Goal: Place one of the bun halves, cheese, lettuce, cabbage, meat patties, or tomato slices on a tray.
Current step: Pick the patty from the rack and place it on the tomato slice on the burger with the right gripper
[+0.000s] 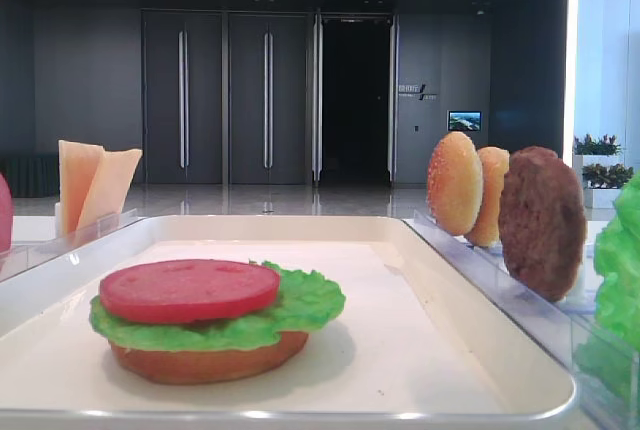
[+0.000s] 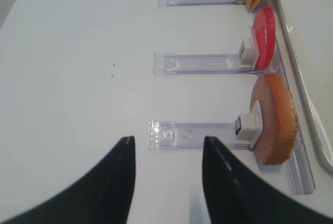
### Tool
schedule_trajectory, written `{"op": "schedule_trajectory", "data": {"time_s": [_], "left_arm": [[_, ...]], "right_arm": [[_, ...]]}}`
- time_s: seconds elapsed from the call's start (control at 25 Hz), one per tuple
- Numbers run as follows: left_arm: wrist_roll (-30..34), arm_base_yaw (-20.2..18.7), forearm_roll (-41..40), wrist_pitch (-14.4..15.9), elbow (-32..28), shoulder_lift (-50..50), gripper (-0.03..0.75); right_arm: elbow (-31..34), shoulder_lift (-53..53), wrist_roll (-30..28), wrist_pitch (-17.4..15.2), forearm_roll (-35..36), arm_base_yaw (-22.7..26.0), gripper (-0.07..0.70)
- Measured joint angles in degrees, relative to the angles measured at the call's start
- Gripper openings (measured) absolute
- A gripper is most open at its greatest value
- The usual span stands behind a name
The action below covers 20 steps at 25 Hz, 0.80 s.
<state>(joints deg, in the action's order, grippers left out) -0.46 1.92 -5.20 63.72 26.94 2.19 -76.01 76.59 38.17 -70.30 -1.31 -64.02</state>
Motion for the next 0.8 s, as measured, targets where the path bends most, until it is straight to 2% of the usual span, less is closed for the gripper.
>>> {"op": "schedule_trajectory", "data": {"time_s": [0.08,0.2,0.36,0.48,0.6,0.64,0.72,0.8], "left_arm": [[0.0,0.0,0.0,0.0,0.0,0.0,0.327],[0.0,0.0,0.0,0.0,0.0,0.0,0.327],[0.0,0.0,0.0,0.0,0.0,0.0,0.327],[0.0,0.0,0.0,0.0,0.0,0.0,0.327],[0.0,0.0,0.0,0.0,0.0,0.0,0.327],[0.0,0.0,0.0,0.0,0.0,0.0,0.327],[0.0,0.0,0.0,0.0,0.0,0.0,0.327],[0.0,0.0,0.0,0.0,0.0,0.0,0.327]], "right_arm": [[0.0,0.0,-0.72,0.52,-0.12,0.0,0.167],[0.0,0.0,-4.0,4.38,1.31,0.0,0.167],[0.86,0.0,-8.57,11.67,4.83,0.0,0.167],[5.26,0.0,-12.16,17.78,9.71,1.88,0.167],[12.56,0.0,-19.71,23.99,21.22,6.73,0.167],[14.81,0.0,-23.9,25.94,25.76,8.74,0.167],[19.98,0.0,-35.05,28.91,38.71,12.79,0.167],[24.11,0.0,-47.41,30.54,52.31,16.23,0.167]]}}
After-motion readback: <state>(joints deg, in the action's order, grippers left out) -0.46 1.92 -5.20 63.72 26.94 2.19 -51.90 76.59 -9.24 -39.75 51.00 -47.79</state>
